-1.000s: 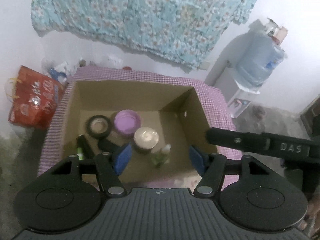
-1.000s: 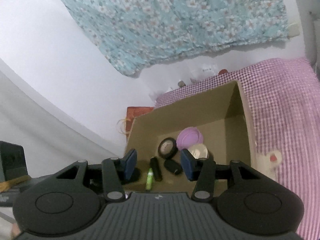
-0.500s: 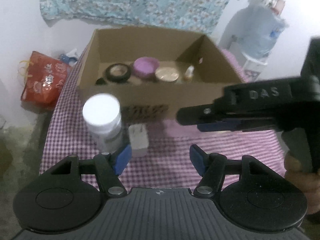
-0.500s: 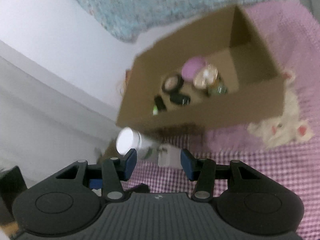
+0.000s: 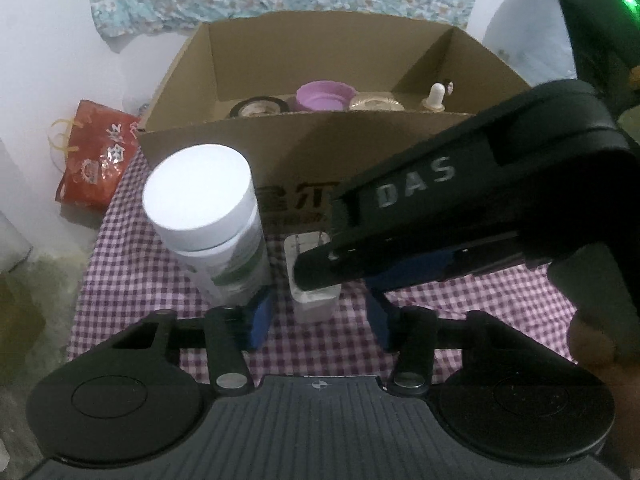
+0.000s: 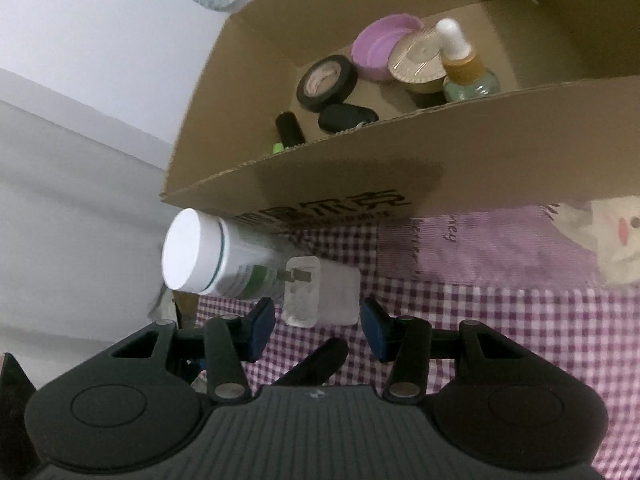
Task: Organize rigid objects
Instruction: 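Return the right tool to the table and grasp the white charger plug, then lift the white charger plug with the right tool into the box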
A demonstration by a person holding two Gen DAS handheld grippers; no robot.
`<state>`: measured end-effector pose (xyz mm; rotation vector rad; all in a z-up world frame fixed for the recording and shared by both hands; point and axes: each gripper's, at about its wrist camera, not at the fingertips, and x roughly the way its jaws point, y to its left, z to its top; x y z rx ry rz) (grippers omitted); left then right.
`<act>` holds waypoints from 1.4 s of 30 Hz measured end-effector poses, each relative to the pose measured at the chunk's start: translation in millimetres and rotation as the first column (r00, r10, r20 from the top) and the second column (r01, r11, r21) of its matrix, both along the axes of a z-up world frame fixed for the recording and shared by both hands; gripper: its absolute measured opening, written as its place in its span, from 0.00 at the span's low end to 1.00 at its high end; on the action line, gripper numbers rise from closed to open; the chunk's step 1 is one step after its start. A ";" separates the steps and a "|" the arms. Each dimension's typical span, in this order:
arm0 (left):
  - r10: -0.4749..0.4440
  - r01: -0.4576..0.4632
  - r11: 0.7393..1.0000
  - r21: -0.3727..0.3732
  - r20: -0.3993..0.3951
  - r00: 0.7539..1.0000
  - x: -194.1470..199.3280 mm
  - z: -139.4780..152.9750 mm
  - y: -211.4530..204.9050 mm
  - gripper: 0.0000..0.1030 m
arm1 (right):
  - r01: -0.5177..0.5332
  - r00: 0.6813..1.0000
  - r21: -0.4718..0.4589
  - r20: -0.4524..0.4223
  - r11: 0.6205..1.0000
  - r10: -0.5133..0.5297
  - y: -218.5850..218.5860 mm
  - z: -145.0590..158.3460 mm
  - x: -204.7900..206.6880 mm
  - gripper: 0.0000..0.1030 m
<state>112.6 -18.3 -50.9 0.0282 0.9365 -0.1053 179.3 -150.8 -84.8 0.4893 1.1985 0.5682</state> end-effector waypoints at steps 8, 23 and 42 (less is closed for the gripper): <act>0.032 -0.032 0.999 -0.008 -0.002 0.999 6.6 -6.7 -0.6 0.29 | -0.001 1.000 0.019 -0.015 1.000 0.001 6.1 -11.3 10.8 0.43; -0.079 0.078 0.996 -0.043 -0.017 0.997 -5.7 -4.3 -32.5 0.27 | 0.076 0.997 0.028 -0.027 0.997 -0.075 -37.1 -12.1 -17.3 0.41; -0.195 0.195 0.981 0.018 -0.021 0.981 2.5 -13.9 -72.3 0.29 | 0.136 0.991 -0.007 -0.011 0.991 -0.136 -58.2 -16.8 -29.3 0.41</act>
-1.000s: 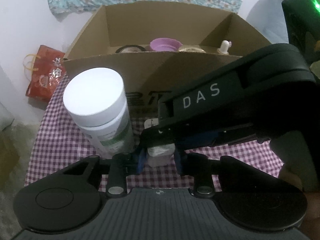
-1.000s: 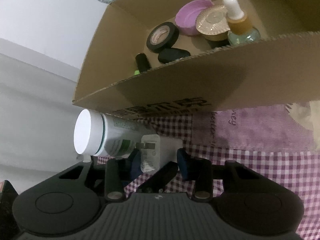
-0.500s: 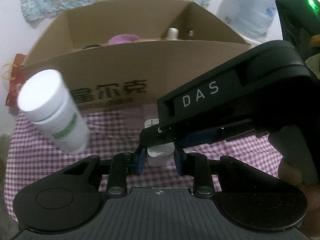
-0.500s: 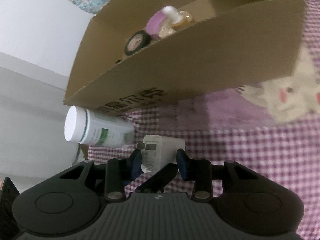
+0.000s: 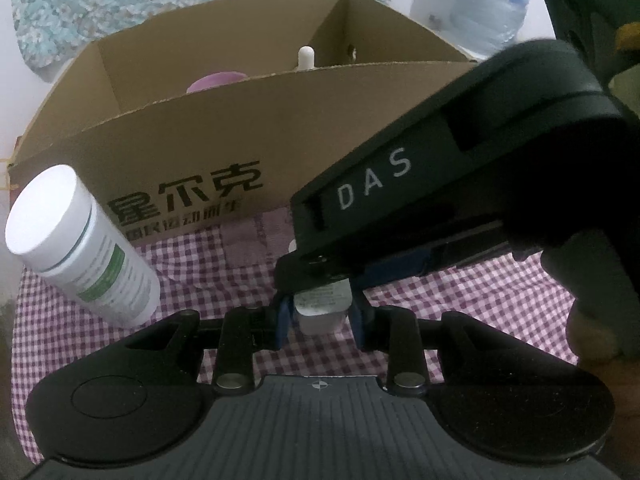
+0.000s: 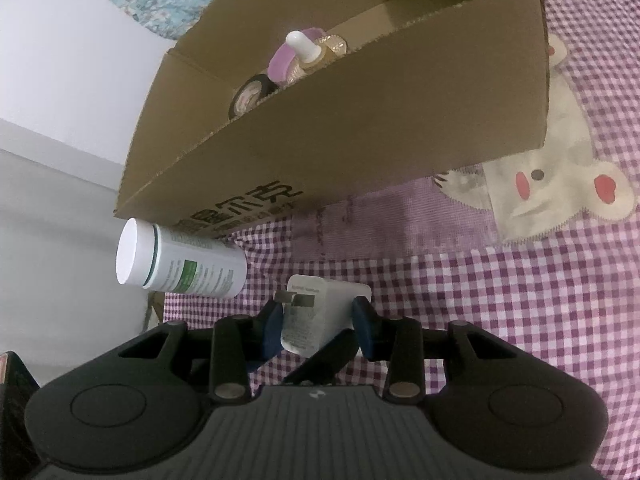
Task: Organize rigid objects
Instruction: 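Lift the white charger plug with the right tool into the box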
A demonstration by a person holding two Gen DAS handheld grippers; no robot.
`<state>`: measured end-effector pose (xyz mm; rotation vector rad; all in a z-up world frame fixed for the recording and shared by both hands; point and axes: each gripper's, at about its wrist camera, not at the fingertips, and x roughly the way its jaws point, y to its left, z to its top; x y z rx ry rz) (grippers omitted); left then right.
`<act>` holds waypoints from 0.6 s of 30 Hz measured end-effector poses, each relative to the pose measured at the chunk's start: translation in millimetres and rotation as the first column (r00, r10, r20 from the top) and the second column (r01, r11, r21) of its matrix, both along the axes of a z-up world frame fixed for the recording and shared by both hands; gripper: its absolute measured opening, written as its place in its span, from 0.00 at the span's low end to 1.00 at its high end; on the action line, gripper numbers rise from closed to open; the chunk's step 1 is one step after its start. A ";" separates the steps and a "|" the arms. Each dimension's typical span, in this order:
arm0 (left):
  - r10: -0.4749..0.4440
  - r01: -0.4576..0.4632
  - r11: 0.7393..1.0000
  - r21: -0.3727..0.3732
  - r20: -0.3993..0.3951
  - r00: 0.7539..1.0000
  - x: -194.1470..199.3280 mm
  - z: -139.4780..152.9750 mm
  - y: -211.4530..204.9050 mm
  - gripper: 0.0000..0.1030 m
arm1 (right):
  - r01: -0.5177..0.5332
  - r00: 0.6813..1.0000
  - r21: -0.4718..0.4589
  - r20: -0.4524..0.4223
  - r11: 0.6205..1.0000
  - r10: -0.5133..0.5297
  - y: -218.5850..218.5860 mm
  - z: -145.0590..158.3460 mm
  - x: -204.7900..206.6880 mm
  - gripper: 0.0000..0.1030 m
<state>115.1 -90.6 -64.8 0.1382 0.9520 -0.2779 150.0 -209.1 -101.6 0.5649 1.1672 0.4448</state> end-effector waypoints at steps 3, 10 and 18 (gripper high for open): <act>-0.006 0.006 1.000 0.005 0.000 1.000 -2.9 0.2 -5.1 0.28 | -0.007 1.000 -0.017 0.009 1.000 0.008 2.4 0.3 1.2 0.41; -0.012 0.012 1.000 0.011 0.006 1.000 2.3 0.7 -15.7 0.28 | -0.009 1.000 -0.038 0.013 0.999 0.009 5.8 -4.7 4.7 0.45; -0.007 0.007 1.000 0.021 0.012 1.000 9.0 -3.9 -12.9 0.27 | 0.001 1.000 -0.041 0.029 0.999 0.000 8.2 -6.6 8.3 0.45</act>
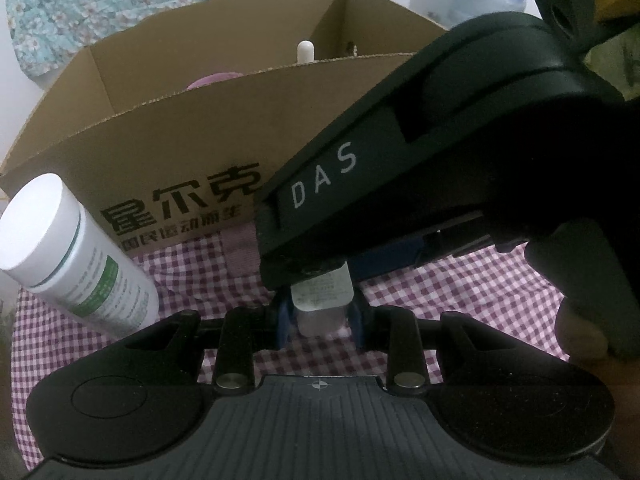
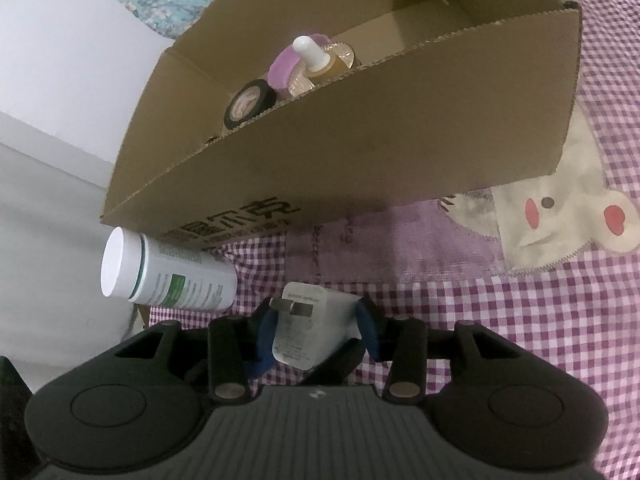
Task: Organize rigid objects
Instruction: 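Lift the white charger plug with the right tool into the box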
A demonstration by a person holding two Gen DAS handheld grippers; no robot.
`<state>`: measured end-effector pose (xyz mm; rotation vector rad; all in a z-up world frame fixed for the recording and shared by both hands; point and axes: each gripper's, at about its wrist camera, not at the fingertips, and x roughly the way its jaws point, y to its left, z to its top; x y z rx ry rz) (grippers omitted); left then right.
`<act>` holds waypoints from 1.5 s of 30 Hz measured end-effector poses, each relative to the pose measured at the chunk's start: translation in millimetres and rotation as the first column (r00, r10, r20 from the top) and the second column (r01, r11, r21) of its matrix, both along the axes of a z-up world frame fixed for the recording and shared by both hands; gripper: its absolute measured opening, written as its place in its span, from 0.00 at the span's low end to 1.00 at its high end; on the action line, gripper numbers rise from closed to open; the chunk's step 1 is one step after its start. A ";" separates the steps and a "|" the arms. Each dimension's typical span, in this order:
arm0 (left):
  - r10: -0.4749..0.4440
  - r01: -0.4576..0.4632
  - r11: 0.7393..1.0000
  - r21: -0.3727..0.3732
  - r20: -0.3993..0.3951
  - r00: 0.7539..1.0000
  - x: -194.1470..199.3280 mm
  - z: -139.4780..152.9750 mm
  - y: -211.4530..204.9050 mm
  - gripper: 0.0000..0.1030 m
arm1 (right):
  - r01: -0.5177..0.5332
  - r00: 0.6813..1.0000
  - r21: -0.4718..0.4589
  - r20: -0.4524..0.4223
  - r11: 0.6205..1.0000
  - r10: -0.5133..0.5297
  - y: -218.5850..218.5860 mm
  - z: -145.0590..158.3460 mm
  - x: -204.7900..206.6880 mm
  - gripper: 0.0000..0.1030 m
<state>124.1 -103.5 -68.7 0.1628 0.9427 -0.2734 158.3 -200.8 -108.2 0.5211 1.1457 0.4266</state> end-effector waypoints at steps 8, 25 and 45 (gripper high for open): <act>0.003 -0.003 1.000 0.002 0.013 1.000 -8.0 4.5 1.6 0.28 | 0.000 1.000 -0.005 0.006 1.000 0.000 0.9 5.6 -2.9 0.44; 0.019 -0.017 1.000 -0.010 0.193 0.981 -47.7 79.7 -4.6 0.28 | -0.011 0.976 -0.032 0.215 0.999 0.018 -5.6 97.7 -44.8 0.43; 0.060 -0.050 0.996 -0.072 0.147 0.987 94.6 122.4 -49.7 0.29 | -0.033 0.960 -0.114 0.272 0.993 0.063 -51.7 159.6 94.9 0.43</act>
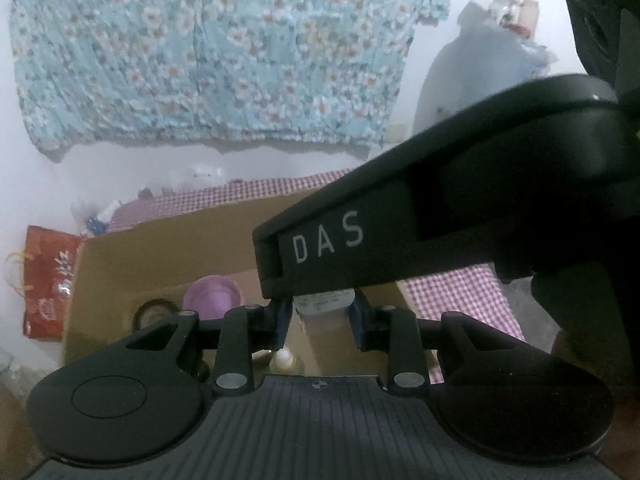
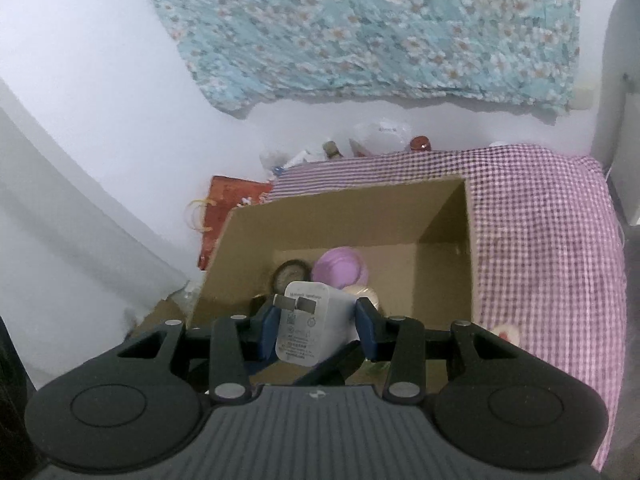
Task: Organize rigid objects
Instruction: 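Lift the white charger plug with the right tool into the box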
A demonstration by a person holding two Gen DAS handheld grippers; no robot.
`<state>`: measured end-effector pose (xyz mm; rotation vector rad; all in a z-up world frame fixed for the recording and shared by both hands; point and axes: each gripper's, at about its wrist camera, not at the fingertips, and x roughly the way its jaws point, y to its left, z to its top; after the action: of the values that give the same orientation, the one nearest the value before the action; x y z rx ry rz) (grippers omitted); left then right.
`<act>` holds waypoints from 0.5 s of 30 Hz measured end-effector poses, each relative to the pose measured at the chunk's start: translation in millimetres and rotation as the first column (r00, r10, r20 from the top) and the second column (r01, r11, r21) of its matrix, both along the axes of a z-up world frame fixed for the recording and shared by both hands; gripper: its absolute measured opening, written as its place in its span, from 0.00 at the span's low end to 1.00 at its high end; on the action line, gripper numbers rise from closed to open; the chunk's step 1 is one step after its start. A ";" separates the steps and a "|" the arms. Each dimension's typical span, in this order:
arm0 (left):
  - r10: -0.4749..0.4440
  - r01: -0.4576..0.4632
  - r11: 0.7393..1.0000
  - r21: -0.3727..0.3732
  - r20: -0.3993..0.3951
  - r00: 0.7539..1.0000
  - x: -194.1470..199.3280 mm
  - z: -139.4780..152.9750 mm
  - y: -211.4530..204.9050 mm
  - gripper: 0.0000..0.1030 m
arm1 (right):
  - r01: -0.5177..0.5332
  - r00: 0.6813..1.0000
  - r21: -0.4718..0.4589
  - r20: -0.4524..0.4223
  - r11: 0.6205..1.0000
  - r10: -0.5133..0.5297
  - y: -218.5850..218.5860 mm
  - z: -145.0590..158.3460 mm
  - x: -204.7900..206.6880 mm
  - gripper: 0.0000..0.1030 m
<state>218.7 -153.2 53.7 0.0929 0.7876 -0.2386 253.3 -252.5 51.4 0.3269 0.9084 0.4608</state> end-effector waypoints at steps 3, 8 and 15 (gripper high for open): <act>0.008 -0.009 1.000 -0.022 -0.050 0.999 29.3 -12.4 -3.9 0.29 | -0.001 1.000 -0.004 -0.031 1.000 0.001 -6.2 -13.4 29.0 0.42; 0.042 -0.047 0.998 -0.033 -0.122 0.992 59.2 -34.4 -7.7 0.29 | -0.025 0.997 -0.033 -0.074 0.999 0.023 -8.7 -34.8 66.9 0.42; 0.085 -0.097 0.994 -0.047 -0.217 0.972 90.5 -56.7 3.1 0.29 | -0.088 0.989 -0.102 -0.127 0.991 0.075 6.5 -60.4 100.9 0.40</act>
<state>309.2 -150.1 -3.0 -0.0242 0.9975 -0.1858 354.2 -246.0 -9.0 0.2226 1.0653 0.4689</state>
